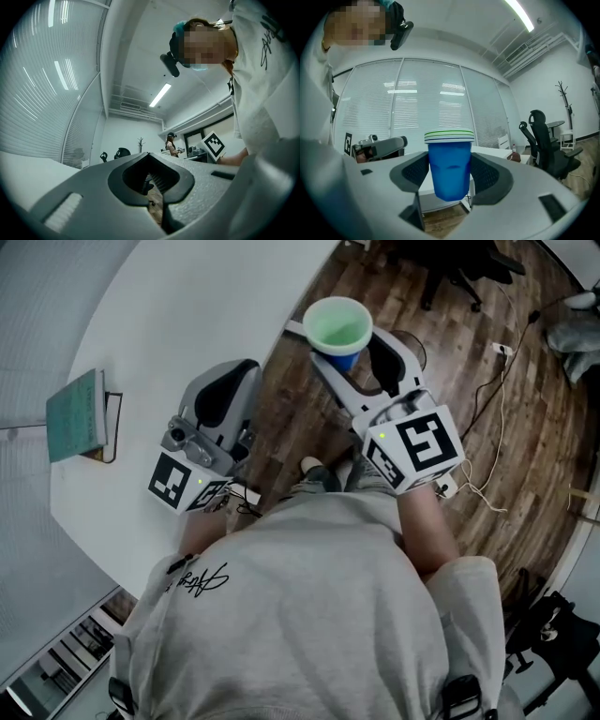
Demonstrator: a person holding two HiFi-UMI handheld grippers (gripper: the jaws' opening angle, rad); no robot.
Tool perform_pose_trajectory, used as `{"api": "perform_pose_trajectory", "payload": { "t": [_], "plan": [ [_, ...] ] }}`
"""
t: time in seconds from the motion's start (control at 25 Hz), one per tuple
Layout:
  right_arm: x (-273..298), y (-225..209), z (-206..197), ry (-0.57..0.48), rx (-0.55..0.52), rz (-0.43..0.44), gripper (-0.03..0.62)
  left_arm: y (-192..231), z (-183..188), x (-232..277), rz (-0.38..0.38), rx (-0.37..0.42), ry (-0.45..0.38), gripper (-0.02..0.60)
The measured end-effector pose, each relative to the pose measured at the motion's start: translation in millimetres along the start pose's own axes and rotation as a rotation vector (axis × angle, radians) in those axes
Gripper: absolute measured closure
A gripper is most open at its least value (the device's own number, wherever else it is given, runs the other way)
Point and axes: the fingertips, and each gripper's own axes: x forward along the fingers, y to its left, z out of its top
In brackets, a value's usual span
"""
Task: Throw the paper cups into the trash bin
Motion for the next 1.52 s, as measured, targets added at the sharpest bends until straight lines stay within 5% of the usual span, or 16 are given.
{"api": "perform_pose_trajectory", "payload": {
  "t": [0.76,1.52],
  "plan": [
    [-81,-114,26,-0.102,0.008,-0.176,0.312,-49,-23,122,-0.166,-0.021,0.000,0.578],
    [-124,-248,43,-0.136,0.018,-0.243,0.313,-80,-50,260,-0.244,-0.047,0.005,0.578]
  ]
}}
